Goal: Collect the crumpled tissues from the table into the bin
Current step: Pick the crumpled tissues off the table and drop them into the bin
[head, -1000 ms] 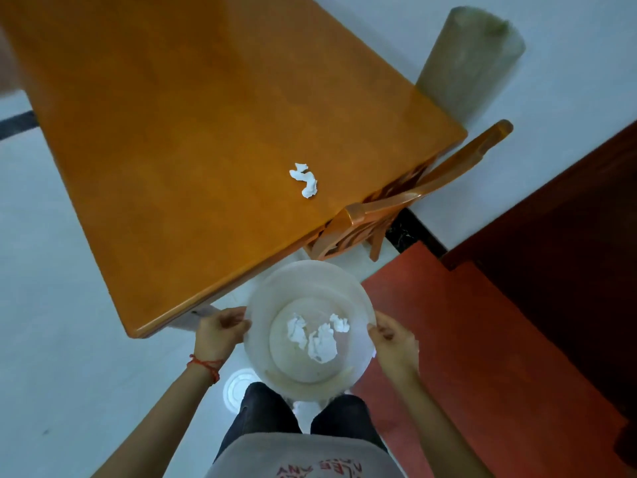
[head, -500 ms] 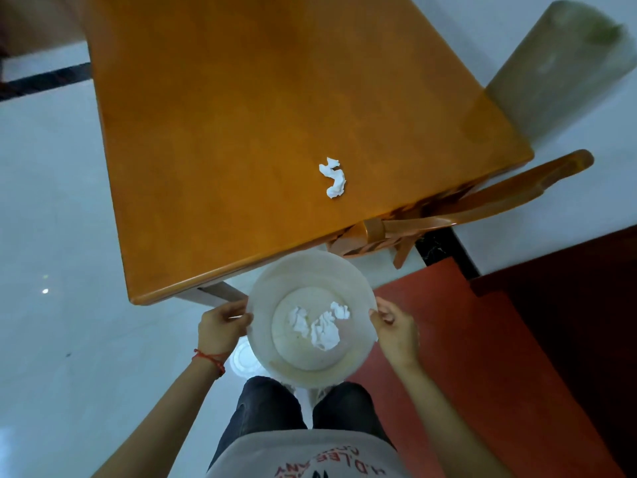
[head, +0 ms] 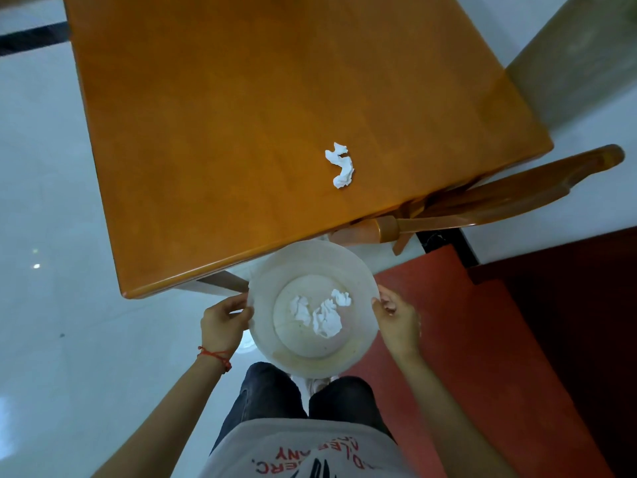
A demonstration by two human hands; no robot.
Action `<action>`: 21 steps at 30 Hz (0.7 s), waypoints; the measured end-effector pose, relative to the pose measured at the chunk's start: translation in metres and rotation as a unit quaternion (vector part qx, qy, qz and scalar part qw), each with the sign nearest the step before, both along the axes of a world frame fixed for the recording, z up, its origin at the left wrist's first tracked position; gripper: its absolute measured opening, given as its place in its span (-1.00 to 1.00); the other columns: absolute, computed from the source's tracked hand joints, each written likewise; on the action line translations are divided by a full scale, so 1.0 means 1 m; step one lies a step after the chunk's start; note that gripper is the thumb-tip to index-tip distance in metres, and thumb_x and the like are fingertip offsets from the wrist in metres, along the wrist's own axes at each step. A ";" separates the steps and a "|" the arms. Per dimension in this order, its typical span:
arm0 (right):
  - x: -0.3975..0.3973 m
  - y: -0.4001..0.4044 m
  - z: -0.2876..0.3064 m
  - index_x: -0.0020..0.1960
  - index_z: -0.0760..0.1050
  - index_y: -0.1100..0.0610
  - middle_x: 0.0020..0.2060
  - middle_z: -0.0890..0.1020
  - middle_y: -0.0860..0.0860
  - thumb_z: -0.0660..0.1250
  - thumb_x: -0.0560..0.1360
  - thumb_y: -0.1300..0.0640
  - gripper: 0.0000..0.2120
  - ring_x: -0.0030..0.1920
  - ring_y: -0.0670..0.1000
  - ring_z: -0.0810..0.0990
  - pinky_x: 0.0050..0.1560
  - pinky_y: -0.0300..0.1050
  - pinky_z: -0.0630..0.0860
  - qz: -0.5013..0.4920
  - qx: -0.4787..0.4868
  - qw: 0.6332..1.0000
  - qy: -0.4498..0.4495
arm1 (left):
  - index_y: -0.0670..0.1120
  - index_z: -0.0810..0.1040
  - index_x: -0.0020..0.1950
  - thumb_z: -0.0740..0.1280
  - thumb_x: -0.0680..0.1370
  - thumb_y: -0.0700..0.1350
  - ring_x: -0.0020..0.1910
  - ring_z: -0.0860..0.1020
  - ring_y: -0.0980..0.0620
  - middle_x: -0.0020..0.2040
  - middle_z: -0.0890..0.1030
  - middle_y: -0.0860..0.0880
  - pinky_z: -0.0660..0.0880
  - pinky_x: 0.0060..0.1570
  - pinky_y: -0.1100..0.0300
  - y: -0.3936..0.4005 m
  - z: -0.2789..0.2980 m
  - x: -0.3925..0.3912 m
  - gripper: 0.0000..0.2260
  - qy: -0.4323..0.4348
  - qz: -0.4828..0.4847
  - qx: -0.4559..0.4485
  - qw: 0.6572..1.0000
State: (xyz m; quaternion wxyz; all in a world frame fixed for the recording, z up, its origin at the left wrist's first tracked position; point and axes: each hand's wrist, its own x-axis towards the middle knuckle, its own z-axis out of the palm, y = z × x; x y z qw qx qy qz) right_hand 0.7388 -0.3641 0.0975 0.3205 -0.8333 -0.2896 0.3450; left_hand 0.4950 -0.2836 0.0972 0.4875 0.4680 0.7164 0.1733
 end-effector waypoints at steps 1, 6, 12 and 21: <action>0.000 0.000 0.000 0.14 0.56 0.08 -0.08 0.67 0.09 0.31 0.44 0.26 -0.71 -0.13 0.07 0.61 -0.14 -0.20 0.41 0.005 -0.001 1.000 -0.008 | -0.21 0.59 0.10 0.33 0.47 -0.24 -0.13 0.55 -0.11 0.09 0.62 -0.20 0.50 0.12 -0.17 0.000 0.000 0.000 -0.78 0.000 0.001 0.000 1.000; 0.000 -0.002 0.005 0.22 0.48 0.16 0.15 0.59 0.12 0.31 0.47 0.19 -0.68 0.15 0.10 0.53 0.16 -0.07 0.44 0.078 0.034 0.994 -0.075 | -0.20 0.60 0.08 0.34 0.46 -0.26 -0.14 0.56 -0.11 0.08 0.63 -0.21 0.51 0.14 -0.18 0.001 -0.002 0.000 -0.79 0.004 0.004 0.003 1.000; -0.015 0.012 0.012 0.18 0.50 0.23 0.10 0.62 0.14 0.19 0.43 -0.05 -0.54 0.12 0.08 0.57 0.13 -0.01 0.53 0.146 0.093 0.980 -0.096 | -0.22 0.59 0.10 0.34 0.46 -0.25 -0.08 0.55 -0.13 0.10 0.62 -0.24 0.49 0.16 -0.18 0.001 0.000 -0.005 -0.78 0.006 0.006 0.011 1.000; -0.040 0.088 0.034 0.24 0.45 0.21 0.17 0.57 0.15 0.32 0.47 0.22 -0.66 0.16 0.10 0.54 0.20 0.04 0.49 0.170 0.159 0.971 -0.051 | -0.19 0.61 0.06 0.34 0.45 -0.27 -0.14 0.56 -0.12 0.06 0.64 -0.21 0.51 0.13 -0.15 -0.008 0.003 -0.019 -0.80 -0.001 0.034 0.008 0.999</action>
